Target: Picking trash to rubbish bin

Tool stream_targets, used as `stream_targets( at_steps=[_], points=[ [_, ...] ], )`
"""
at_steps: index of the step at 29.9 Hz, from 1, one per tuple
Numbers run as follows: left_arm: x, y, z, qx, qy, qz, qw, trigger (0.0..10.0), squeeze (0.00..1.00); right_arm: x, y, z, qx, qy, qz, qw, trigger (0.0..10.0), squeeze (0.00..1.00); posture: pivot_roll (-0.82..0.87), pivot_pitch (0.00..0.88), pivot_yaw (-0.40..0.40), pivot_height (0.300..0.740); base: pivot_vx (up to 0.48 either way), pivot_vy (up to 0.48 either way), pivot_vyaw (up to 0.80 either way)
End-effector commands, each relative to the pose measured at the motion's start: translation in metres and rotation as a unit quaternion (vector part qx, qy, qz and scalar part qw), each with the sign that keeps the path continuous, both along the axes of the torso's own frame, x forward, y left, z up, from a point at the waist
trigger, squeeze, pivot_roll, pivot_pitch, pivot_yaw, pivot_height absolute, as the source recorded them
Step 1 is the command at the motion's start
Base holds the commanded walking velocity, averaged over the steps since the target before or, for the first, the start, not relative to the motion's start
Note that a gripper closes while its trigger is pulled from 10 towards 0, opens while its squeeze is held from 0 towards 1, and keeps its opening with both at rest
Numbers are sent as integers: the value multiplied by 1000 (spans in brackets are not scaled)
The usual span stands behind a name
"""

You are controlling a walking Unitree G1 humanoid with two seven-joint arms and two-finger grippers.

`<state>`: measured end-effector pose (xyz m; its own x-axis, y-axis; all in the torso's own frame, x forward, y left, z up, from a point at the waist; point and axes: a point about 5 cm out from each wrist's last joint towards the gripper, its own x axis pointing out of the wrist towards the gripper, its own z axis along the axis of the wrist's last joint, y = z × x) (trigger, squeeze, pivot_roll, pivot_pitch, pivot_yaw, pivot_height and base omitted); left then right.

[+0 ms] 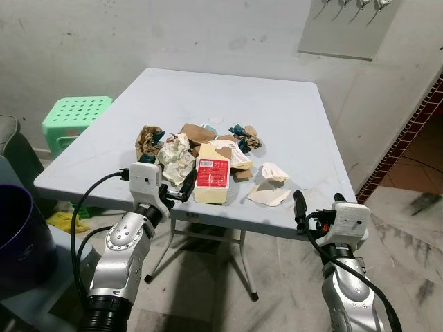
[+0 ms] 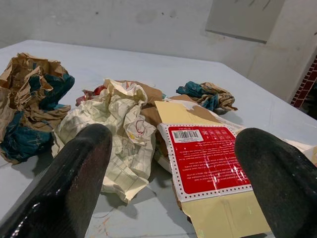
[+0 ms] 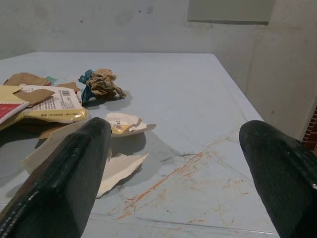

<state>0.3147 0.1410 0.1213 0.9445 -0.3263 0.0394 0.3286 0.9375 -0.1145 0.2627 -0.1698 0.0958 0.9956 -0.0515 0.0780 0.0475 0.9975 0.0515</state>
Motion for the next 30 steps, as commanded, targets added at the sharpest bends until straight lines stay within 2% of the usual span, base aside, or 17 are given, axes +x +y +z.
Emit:
stream_targets(
  at_steps=[1, 11, 12, 15, 30],
  points=[
    [0, -2, 1, 6, -1, -5, 1000, 10000, 0, -1, 0, 4, -1, -5, 4, 1000, 10000, 0, -93, 0, -5, 740, 0, 0, 0],
    [0, -2, 1, 6, -1, -5, 1000, 10000, 0, -1, 0, 4, -1, -5, 4, 1000, 10000, 0, -93, 0, -5, 740, 0, 0, 0],
    [1, 0, -2, 17, 5, 2, 1000, 10000, 0, -1, -4, 6, -11, -12, 0, 1000, 10000, 0, -93, 0, -26, 740, 0, 0, 0],
    [2, 3, -6, 35, 11, 9, 999, 10000, 0, -2, -10, 10, -23, -28, -6, 999, 10000, 0, -92, 0, -27, 740, 0, 0, 0],
    [2, 5, -5, 37, 10, 12, 999, 10000, 0, -3, -9, 10, -22, -28, -3, 999, 10000, 0, -86, 0, -27, 740, 0, 0, 0]
  ],
)
